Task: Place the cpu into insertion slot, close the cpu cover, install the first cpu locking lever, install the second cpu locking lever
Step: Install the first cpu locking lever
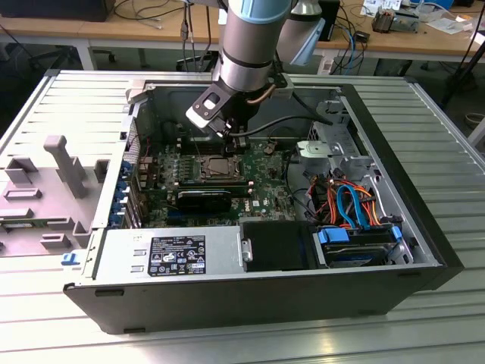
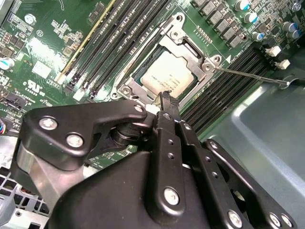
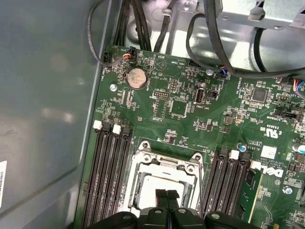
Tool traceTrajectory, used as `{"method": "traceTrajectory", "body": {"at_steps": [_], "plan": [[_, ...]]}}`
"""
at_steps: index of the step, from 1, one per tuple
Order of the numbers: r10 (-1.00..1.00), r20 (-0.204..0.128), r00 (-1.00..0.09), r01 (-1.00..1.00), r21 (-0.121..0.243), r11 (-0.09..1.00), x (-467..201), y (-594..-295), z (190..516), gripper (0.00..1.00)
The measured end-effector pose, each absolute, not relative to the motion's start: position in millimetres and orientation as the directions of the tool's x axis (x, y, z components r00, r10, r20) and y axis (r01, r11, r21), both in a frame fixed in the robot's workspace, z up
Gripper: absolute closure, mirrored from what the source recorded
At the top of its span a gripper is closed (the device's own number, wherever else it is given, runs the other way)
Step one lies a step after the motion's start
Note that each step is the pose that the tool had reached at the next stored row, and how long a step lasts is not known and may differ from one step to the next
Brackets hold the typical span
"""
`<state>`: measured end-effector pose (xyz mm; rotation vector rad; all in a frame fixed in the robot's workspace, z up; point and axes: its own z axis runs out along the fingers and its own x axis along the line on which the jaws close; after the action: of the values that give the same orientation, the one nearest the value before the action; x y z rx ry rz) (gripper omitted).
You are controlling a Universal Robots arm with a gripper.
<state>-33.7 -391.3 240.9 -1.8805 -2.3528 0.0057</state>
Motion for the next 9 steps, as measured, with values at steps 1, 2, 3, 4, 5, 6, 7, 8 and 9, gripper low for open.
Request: {"method": "traceTrajectory", "body": {"at_steps": [1,2,3,4,5,6,7,8,9], "plan": [[0.970,0.099,-0.221,0.970,-0.084,0.230,-33.7,-391.3,240.9,0.89],[0.969,0.099,-0.226,0.969,-0.084,0.234,-33.7,-391.3,240.9,0.89],[0.968,0.099,-0.232,0.967,-0.084,0.241,-33.7,-391.3,240.9,0.89],[0.967,0.099,-0.237,0.966,-0.084,0.245,-33.7,-391.3,240.9,0.89],[0.966,0.099,-0.240,0.965,-0.084,0.248,-33.7,-391.3,240.9,0.89],[0.965,0.099,-0.244,0.964,-0.084,0.252,-33.7,-391.3,240.9,0.89],[0.963,0.099,-0.250,0.962,-0.084,0.258,-33.7,-391.3,240.9,0.89],[0.962,0.099,-0.256,0.961,-0.084,0.264,-33.7,-391.3,240.9,0.89],[0.961,0.099,-0.258,0.960,-0.084,0.267,-33.7,-391.3,240.9,0.89]]}}
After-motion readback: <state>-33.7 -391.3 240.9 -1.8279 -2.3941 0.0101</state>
